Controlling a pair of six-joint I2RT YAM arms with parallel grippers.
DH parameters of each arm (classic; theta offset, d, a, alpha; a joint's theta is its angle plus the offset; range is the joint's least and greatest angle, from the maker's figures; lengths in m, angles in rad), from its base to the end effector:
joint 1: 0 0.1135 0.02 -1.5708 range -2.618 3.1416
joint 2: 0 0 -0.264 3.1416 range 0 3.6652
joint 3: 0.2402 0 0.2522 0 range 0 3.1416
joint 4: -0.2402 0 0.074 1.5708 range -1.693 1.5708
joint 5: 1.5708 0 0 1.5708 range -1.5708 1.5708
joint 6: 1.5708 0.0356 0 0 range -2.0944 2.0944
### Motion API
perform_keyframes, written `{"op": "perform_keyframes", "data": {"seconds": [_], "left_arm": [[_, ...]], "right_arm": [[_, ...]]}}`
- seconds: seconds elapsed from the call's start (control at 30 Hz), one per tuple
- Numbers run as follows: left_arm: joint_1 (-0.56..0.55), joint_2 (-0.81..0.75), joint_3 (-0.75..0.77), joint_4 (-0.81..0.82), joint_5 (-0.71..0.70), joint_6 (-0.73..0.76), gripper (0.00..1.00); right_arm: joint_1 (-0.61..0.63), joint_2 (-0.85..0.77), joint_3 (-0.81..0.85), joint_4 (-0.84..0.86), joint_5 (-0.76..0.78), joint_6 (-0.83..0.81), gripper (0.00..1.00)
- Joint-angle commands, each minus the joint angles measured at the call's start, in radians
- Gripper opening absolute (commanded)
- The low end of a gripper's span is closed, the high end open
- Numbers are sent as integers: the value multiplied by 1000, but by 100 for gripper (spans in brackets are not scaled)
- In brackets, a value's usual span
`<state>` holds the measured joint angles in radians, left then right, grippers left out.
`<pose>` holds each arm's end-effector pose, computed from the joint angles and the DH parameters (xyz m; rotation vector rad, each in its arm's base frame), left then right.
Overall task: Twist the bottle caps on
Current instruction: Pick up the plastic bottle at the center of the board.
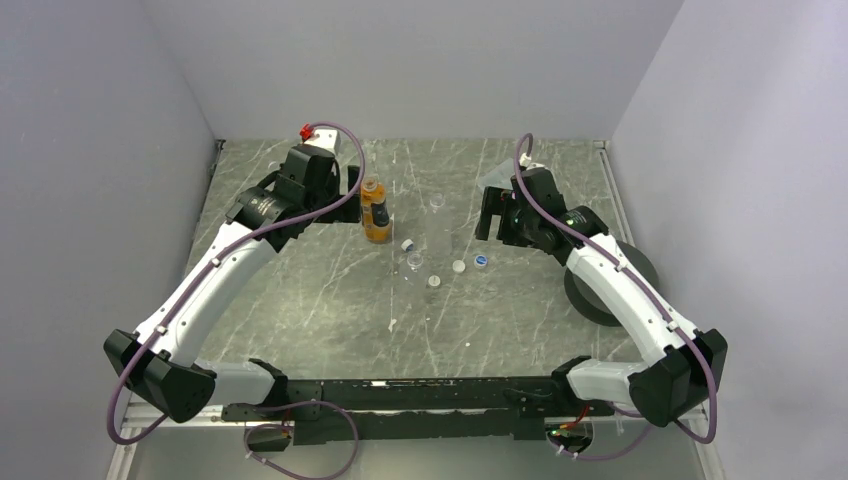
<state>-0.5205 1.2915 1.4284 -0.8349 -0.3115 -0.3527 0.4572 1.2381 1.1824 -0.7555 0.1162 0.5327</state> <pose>0.2348 -0.1220 0.3908 0.0241 2.2317 -0.1223 0.2324 0.1097 0.3300 0.1463 2.3963 0.3322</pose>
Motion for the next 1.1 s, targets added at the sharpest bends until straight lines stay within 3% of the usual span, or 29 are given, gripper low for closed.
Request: {"op": "perform_keyframes", "data": {"seconds": [0.0,0.33,0.53,0.8,1.07], "left_arm": [[-4,-4,26,13,35,19,99],[-4,-37,-10,19,94,25,99],[-4,-92,-83,60,140,20,99],[-4,-140,-97,63,132,43,99],[-4,-270,-187,171,88,115,100]], "right_arm": [[2,4,-13,28,16,9,100],[18,93,-67,70,9,34,97],[206,128,72,-11,151,54,96],[332,108,176,-53,161,69,97],[475,222,279,-74,186,45,99]]}}
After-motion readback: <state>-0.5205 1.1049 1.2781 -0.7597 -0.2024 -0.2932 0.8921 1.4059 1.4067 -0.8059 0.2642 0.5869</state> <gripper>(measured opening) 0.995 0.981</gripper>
